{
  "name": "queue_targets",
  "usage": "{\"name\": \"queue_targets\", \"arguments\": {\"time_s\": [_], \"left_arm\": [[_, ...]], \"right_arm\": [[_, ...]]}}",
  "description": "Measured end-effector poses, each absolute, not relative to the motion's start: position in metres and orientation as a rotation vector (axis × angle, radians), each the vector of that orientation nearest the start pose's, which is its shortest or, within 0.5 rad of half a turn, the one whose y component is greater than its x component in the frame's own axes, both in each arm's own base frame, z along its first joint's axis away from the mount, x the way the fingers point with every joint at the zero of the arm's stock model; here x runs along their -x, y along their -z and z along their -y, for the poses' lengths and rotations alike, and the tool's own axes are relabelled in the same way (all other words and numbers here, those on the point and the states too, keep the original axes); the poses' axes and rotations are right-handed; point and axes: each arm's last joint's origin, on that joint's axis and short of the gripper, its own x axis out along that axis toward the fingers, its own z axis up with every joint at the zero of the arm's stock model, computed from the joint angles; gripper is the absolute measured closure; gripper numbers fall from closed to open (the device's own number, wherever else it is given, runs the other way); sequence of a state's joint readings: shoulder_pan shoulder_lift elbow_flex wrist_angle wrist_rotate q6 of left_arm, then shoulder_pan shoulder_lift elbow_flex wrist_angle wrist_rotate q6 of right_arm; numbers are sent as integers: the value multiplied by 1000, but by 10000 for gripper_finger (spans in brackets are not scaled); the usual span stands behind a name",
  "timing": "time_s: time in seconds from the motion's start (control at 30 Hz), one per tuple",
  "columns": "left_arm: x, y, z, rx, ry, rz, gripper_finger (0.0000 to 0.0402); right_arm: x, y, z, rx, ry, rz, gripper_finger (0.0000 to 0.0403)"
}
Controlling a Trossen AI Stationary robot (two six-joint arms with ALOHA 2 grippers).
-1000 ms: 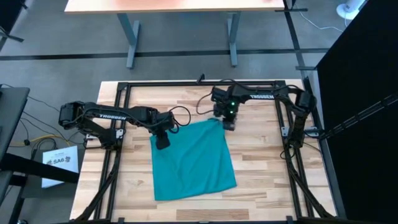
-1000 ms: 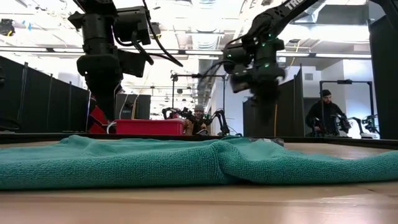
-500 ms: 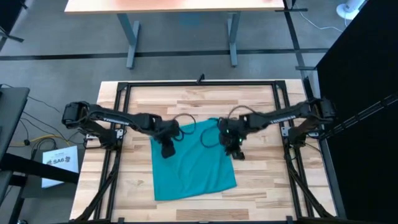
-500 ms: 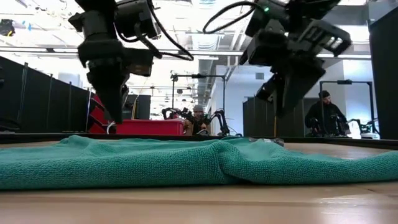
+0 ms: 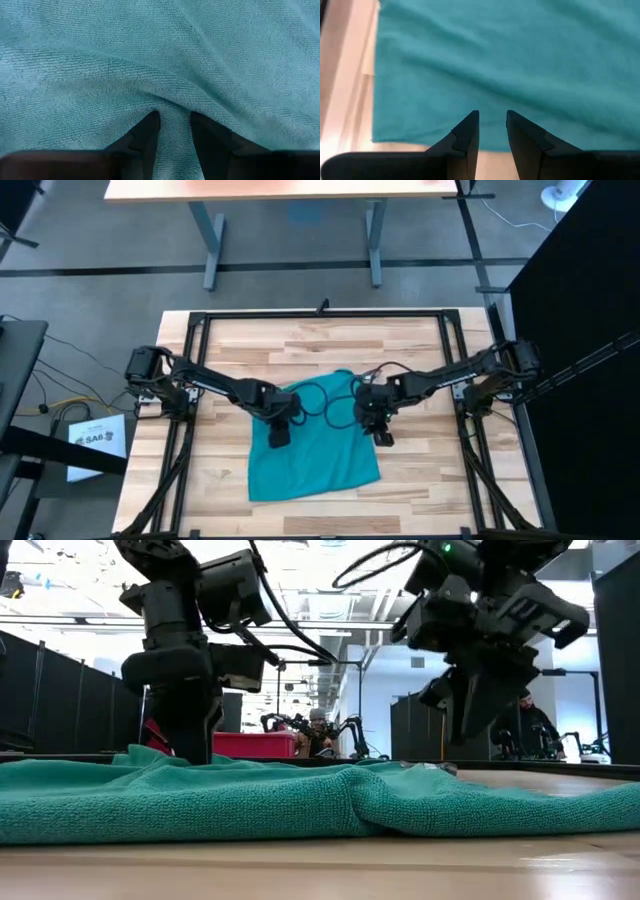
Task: Roll towel
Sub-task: Roll the blue towel
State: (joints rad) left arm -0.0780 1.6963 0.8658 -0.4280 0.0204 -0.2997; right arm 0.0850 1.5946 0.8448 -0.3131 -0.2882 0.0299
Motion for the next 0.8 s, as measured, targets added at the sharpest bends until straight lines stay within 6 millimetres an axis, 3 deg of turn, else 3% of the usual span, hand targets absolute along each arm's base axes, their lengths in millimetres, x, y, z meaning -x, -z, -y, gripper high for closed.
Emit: {"name": "queue_targets", "arguments": {"time_s": [0.27, 0.53, 0.8], "left_arm": [[-291, -132, 20, 225, -139, -1269, 298], [-282, -124, 20, 226, -153, -1301, 298], [-279, -121, 22, 223, -155, -1302, 298]], "right_arm": [[-301, -128, -38, -166, -308, -1147, 316], [-299, -121, -38, -179, -304, -1210, 316], [-279, -128, -35, -162, -309, -1358, 316]]}}
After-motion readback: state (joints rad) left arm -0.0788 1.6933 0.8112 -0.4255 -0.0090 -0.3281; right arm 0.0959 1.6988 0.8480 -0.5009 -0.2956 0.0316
